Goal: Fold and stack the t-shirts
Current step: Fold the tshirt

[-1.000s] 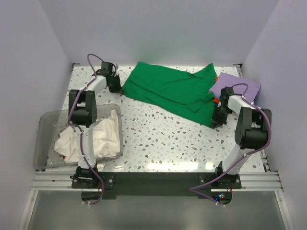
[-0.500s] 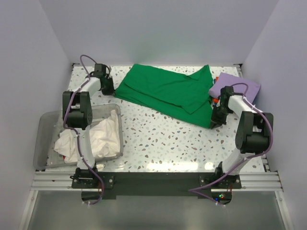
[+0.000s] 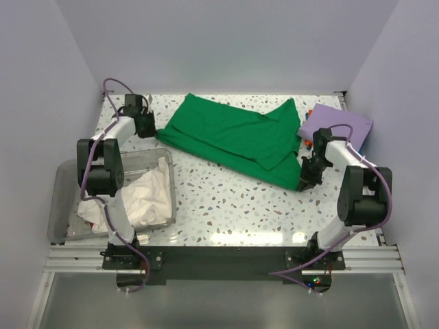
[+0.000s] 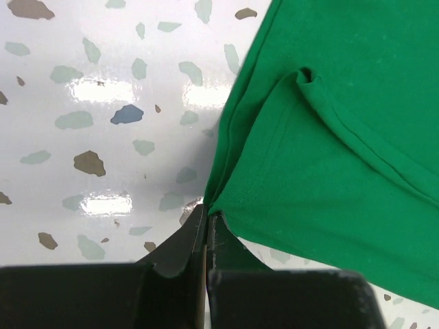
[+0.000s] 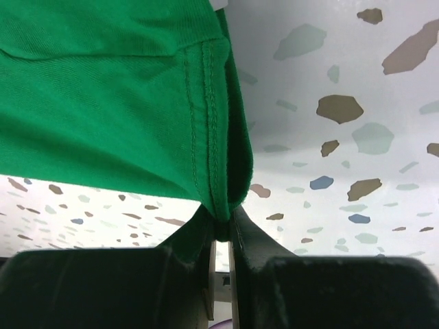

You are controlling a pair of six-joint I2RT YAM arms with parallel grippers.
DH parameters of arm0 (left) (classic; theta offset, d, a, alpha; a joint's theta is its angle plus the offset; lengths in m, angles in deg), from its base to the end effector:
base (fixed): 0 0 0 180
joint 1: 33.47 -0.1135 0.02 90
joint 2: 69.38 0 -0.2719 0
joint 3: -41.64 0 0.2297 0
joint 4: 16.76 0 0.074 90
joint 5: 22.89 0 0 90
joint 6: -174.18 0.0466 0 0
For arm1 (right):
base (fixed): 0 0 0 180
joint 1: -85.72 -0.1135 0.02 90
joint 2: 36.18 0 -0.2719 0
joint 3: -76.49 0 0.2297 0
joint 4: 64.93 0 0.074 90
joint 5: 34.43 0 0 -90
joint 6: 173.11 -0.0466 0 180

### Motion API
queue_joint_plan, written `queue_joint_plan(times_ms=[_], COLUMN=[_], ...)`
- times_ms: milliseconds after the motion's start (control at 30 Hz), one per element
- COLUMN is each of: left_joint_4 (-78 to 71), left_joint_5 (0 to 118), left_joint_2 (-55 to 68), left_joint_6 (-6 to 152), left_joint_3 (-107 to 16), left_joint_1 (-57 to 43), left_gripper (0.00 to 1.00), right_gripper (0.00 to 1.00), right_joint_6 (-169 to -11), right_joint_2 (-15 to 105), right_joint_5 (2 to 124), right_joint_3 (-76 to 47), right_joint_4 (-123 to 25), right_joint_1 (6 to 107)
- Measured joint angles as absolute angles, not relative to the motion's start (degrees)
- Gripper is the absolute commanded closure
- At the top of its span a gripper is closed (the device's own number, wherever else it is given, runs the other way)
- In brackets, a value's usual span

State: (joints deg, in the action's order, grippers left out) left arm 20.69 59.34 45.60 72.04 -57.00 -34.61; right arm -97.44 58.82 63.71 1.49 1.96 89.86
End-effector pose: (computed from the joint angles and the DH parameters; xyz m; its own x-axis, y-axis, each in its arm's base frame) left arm 0.4263 0.0022 0.1984 -0.8013 -0.2244 -0.5546 -0.1109 0.9666 -0.2309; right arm 0.2658 -0.0126 0.1858 -0.9491 0.3144 -0.0176 0.3083 0.9393 0.1504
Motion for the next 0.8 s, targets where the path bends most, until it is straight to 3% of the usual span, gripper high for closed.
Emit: queue_joint_plan(times_ms=[133, 233, 300, 367, 400, 567, 800], left_joint_4=[20.8, 21.94, 23.2, 23.88, 24.08, 25.46, 24.08], left_joint_5=[60.33, 61.46, 62.71, 64.5, 65.35, 67.54, 66.45], left_joint_2=[44.81, 44.79, 44.79, 44.75, 44.66, 44.09, 43.04], left_joint_6=[72.37, 72.3, 72.34, 72.17, 72.21, 71.43, 69.81], left_joint_3=[-56.98, -56.59, -56.37, -56.35, -56.37, -57.86, -60.57], left_joint_1=[-34.59, -34.59, -34.59, -34.68, -34.79, -35.29, -31.97], left_gripper=[1.0, 0.82, 0.64, 0.47, 0.43, 0.32, 0.28], right_gripper=[1.0, 0.8, 0.63, 0.57, 0.54, 0.51, 0.53], right_joint_6=[-97.48, -97.61, -97.79, -97.68, -97.61, -98.03, -101.35], right_joint_2=[57.53, 57.51, 57.51, 57.47, 57.36, 55.67, 55.59], right_joint_5=[64.01, 64.17, 64.03, 63.49, 63.16, 61.94, 64.8], right_joint_3=[1.73, 2.67, 3.11, 3.17, 3.15, 0.07, -7.78], right_joint_4=[2.27, 2.22, 2.62, 3.58, 3.88, 6.59, 1.04], right_joint_1=[89.86, 89.84, 89.84, 89.71, 89.58, 86.56, 74.32])
